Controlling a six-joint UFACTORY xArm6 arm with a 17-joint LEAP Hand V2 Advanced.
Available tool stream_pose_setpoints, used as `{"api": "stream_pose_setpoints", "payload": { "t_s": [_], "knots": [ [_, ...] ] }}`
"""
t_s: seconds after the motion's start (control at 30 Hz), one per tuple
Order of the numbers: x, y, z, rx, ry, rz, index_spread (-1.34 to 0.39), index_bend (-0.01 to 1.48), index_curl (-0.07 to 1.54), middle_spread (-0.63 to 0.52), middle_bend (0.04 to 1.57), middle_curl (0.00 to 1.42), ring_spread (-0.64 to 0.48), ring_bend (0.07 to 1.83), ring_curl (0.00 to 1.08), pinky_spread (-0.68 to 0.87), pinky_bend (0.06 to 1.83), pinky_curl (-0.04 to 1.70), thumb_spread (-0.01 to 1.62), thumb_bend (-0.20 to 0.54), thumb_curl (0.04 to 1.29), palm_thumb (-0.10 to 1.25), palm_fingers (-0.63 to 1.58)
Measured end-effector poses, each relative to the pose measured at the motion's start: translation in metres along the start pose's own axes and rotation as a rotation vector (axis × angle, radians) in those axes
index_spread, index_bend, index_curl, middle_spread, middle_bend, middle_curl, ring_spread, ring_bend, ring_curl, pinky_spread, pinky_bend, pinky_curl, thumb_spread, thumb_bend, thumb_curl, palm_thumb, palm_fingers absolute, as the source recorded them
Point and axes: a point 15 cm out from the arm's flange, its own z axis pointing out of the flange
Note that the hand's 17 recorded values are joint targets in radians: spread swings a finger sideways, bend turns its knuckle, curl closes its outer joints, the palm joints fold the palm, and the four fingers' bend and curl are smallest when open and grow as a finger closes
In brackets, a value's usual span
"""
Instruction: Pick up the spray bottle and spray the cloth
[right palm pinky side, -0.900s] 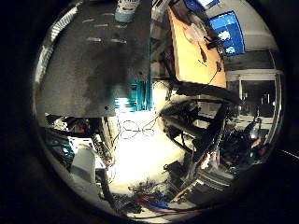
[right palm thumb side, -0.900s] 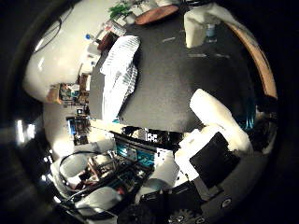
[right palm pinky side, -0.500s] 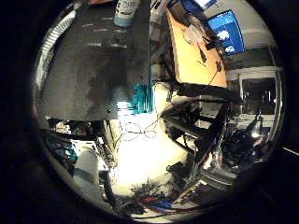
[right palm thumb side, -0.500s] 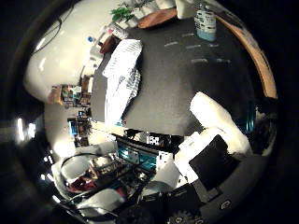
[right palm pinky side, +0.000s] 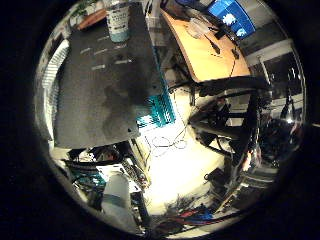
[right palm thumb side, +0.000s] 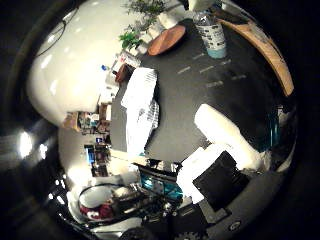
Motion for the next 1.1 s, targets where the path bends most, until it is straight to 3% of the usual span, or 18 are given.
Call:
{"api": "stream_pose_setpoints", "payload": {
  "t_s": [0.53,0.87,1.1],
  "knots": [
    [0.048,-0.019,-0.007,0.167,-0.082,0.138,-0.19,0.15,0.27,0.21,0.2,0.35,0.21,0.28,0.25,0.41,0.36,0.32,1.17,-0.021,0.35,0.72,0.17],
    [0.065,-0.03,0.004,0.219,-0.121,0.174,-0.17,0.15,0.26,0.26,0.18,0.31,0.26,0.26,0.25,0.42,0.44,0.33,1.13,-0.029,0.3,0.59,-0.02],
    [0.092,-0.041,0.012,0.24,-0.105,0.231,-0.16,0.15,0.25,0.27,0.19,0.29,0.26,0.25,0.25,0.39,0.42,0.32,1.09,-0.023,0.28,0.55,-0.03]
  ]
}}
